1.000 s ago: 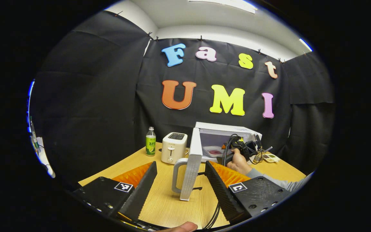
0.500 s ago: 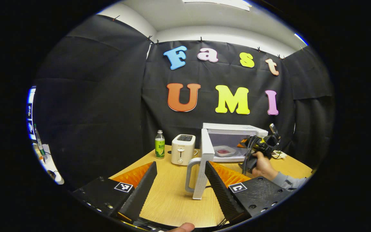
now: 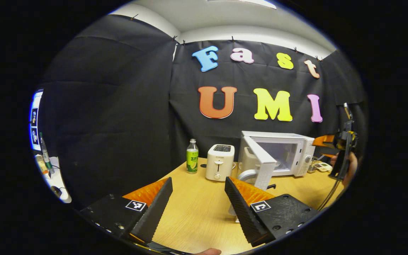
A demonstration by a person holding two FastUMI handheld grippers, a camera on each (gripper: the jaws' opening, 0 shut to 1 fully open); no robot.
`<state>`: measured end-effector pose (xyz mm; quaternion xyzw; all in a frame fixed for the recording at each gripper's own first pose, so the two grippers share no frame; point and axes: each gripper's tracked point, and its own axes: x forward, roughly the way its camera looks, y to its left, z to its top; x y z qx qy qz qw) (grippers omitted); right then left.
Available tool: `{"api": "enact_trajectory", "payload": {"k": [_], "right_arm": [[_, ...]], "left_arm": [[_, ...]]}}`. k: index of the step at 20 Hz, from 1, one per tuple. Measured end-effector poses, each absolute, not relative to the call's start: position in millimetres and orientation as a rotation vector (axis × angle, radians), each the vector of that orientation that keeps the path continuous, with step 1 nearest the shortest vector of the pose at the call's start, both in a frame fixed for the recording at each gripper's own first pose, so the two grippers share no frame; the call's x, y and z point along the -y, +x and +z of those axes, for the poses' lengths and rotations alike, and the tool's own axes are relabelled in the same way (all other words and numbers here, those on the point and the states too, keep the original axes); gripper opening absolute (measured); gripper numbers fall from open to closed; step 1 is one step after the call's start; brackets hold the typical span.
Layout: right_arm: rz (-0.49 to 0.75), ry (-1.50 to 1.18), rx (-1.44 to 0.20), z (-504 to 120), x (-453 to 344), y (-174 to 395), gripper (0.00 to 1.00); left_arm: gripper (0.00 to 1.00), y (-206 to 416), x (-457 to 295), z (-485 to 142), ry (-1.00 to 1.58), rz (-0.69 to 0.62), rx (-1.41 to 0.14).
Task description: Open the microwave oven with the left hand, put the food in, and close the microwave oven.
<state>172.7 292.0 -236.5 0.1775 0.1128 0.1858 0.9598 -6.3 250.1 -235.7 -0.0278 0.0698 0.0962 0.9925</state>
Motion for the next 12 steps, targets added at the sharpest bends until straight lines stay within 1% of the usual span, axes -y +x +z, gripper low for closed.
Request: {"api": "enact_trajectory", "payload": {"k": [1,2,4,5,6,7,8,9,10,11,12], "right_arm": [[0.384,0.318,-0.208,-224.3,-279.9,159.2,1.00],[0.385,0.275,-0.175,-214.1,-265.1,144.2,1.00],[0.366,0.204,-0.099,-189.3,-234.6,120.2,1.00],[0.360,0.178,-0.068,-178.6,-222.4,108.0,1.00],[0.359,0.162,-0.037,-170.7,-213.0,95.0,1.00],[0.371,0.147,-0.023,-164.4,-206.6,82.6,1.00],[0.375,0.137,-0.006,-160.0,-199.8,73.5,1.00],[0.382,0.127,0.000,-154.9,-191.8,62.9,1.00],[0.377,0.113,0.008,-152.9,-183.6,55.3,0.89],[0.380,0.096,0.016,-148.9,-175.3,46.5,1.00],[0.390,0.084,0.022,-145.6,-169.6,34.7,1.00]], "left_arm": [[0.87,-0.8,-248.9,-239.8,-0.055,0.178,-0.141],[0.82,7.4,-247.4,-244.8,-0.057,0.153,-0.145],[0.51,18.8,-247.9,-258.7,-0.075,0.124,-0.159],[0.11,25.2,-249.2,-262.9,-0.081,0.120,-0.160],[0.04,30.4,-245.9,-266.5,-0.084,0.101,-0.154],[0.00,33.3,-244.2,-270.2,-0.088,0.098,-0.151],[0.02,39.5,-245.0,-277.2,-0.086,0.099,-0.152],[0.00,42.4,-240.9,-282.0,-0.085,0.084,-0.160],[0.00,45.1,-233.6,-286.0,-0.079,0.069,-0.163],[0.00,48.7,-229.6,-289.6,-0.076,0.059,-0.169],[0.00,52.1,-223.1,-291.4,-0.078,0.044,-0.172]]}}
